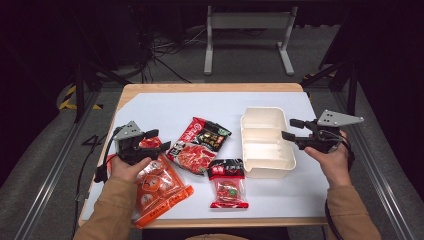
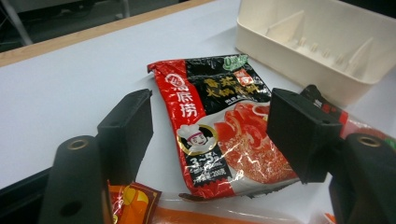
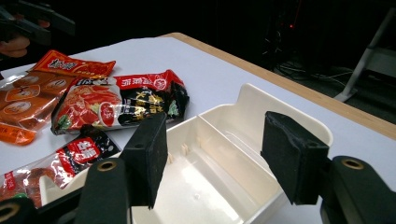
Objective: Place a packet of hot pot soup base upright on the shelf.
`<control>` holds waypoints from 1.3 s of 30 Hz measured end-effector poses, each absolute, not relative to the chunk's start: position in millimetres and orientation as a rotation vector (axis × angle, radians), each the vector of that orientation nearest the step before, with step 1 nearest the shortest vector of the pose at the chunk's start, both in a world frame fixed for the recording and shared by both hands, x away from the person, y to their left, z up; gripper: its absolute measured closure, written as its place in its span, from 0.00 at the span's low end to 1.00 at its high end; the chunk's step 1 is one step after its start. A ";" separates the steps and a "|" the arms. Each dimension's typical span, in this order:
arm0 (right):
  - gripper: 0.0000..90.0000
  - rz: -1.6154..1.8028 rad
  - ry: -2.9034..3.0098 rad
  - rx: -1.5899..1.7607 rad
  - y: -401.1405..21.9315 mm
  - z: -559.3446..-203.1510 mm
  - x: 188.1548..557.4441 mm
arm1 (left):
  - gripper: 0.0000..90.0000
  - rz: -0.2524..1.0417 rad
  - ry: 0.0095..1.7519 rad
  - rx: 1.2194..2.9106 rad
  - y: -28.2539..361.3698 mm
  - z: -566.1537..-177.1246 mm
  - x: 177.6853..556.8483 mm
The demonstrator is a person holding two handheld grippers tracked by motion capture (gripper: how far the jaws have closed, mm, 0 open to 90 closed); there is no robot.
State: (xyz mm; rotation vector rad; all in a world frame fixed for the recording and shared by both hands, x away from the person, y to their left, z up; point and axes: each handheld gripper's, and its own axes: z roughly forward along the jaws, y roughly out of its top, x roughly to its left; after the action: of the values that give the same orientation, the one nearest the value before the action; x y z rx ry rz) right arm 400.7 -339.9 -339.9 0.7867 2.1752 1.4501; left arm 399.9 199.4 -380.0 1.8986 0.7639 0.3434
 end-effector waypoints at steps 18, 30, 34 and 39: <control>0.45 1.453 2.153 0.838 -351.8 -340.3 399.6 | 0.32 0.398 0.756 1.855 191.3 -369.2 405.3; 0.44 1.442 2.169 0.863 -352.5 -344.4 403.2 | 0.28 0.364 0.795 1.847 183.1 -361.7 441.5; 0.44 1.442 2.169 0.873 -354.6 -346.0 404.1 | 0.28 0.393 0.806 1.862 180.1 -361.5 449.7; 0.43 1.450 2.163 0.884 -357.5 -347.7 404.9 | 0.31 0.378 0.806 1.853 178.1 -365.0 463.7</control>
State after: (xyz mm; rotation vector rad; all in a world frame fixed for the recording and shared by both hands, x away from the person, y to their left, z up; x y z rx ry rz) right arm 404.9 -357.5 -347.7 0.8843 2.1626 1.4496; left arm 463.7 178.1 -365.0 1.8534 0.8057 0.3780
